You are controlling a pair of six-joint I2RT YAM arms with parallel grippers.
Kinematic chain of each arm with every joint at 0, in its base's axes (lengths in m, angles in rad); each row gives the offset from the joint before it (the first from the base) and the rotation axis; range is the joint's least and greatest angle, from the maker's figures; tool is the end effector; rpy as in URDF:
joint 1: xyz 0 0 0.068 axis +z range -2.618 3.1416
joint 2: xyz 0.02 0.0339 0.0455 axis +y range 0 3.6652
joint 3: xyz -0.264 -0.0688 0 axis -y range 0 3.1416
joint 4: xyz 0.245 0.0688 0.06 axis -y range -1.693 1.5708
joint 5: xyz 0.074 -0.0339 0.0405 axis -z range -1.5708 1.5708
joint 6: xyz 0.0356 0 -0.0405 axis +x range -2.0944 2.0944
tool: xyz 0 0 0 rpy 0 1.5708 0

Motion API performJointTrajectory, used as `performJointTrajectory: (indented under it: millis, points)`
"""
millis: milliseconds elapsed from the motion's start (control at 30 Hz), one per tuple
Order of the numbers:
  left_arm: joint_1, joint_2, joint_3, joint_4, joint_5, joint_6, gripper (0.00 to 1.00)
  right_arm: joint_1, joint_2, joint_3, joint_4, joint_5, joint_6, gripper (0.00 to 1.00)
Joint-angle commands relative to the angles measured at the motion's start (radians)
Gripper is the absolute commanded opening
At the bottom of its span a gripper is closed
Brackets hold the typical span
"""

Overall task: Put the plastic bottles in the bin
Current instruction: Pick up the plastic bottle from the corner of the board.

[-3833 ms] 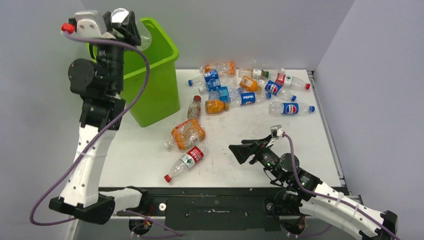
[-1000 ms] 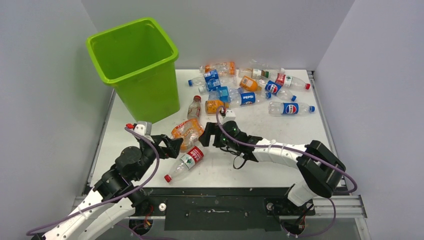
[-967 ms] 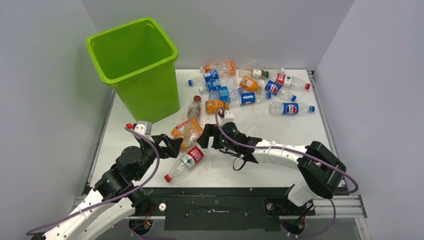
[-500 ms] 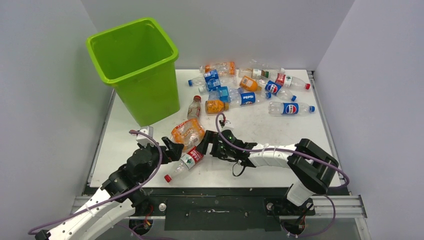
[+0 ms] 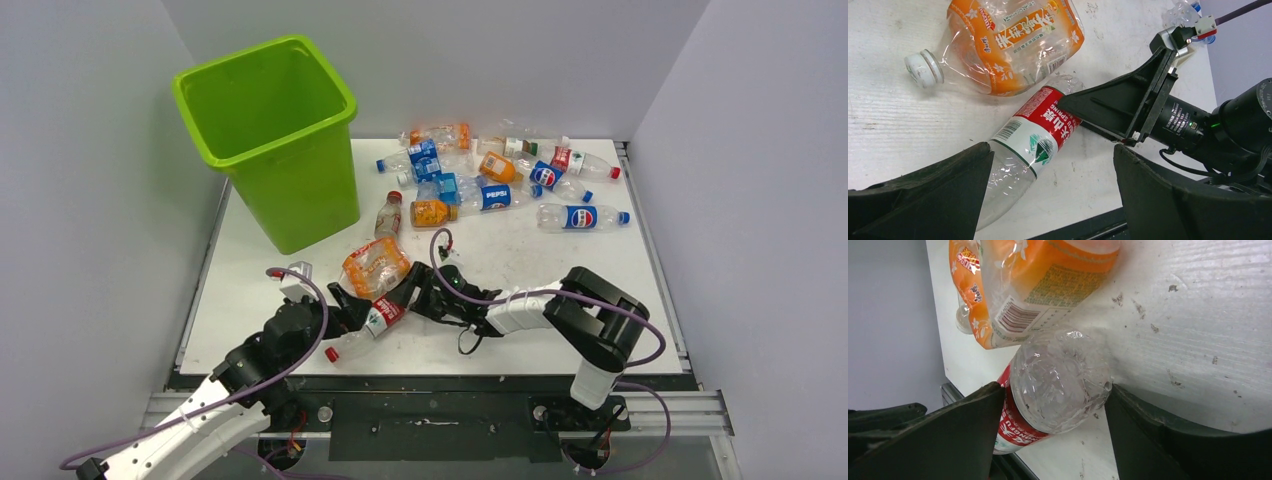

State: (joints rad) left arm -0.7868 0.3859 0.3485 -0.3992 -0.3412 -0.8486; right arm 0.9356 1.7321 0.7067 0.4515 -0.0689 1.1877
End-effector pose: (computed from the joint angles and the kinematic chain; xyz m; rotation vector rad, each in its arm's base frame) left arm 0.0931 -0.0765 0.2182 -0.2868 2.0322 -0.7076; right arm 0.1955 0.2693 0.1363 0.2619 2.4317 1.2032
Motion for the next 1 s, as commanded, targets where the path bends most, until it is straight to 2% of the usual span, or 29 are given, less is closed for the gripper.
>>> performJointTrajectory:
  millis: [0, 100, 200, 367, 500, 600, 733, 833, 967]
  points:
    - [-0.006, 0.002, -0.003, 0.052, 0.023, -0.015, 0.89, 0.007, 0.013, -0.058, 0.084, -0.015, 0.044, 0.66]
    - [-0.006, 0.013, -0.015, 0.069, 0.029, -0.018, 0.89, 0.001, -0.008, -0.098, 0.13, -0.013, 0.056, 0.51]
    - [-0.005, 0.026, -0.012, 0.081, 0.036, -0.021, 0.89, -0.018, -0.072, -0.15, 0.154, -0.002, 0.055, 0.42]
    - [-0.006, 0.002, 0.021, 0.077, 0.014, -0.03, 0.9, -0.067, -0.332, -0.244, 0.044, 0.063, -0.023, 0.38]
    - [-0.004, -0.067, -0.004, 0.152, -0.002, -0.094, 0.98, -0.104, -0.619, -0.289, -0.093, 0.184, -0.14, 0.37]
    - [-0.005, -0.122, -0.094, 0.329, 0.045, -0.168, 0.96, -0.137, -0.794, -0.331, -0.097, 0.217, -0.19, 0.37]
    - [-0.006, -0.139, -0.273, 0.729, 0.102, -0.305, 0.96, -0.151, -0.948, -0.387, -0.023, 0.245, -0.214, 0.36]
    - [-0.008, -0.086, -0.382, 1.006, 0.098, -0.389, 0.96, -0.152, -1.008, -0.439, 0.073, 0.264, -0.208, 0.36]
    - [-0.015, 0.024, -0.358, 1.132, 0.109, -0.357, 0.96, -0.152, -1.037, -0.49, 0.218, 0.279, -0.181, 0.36]
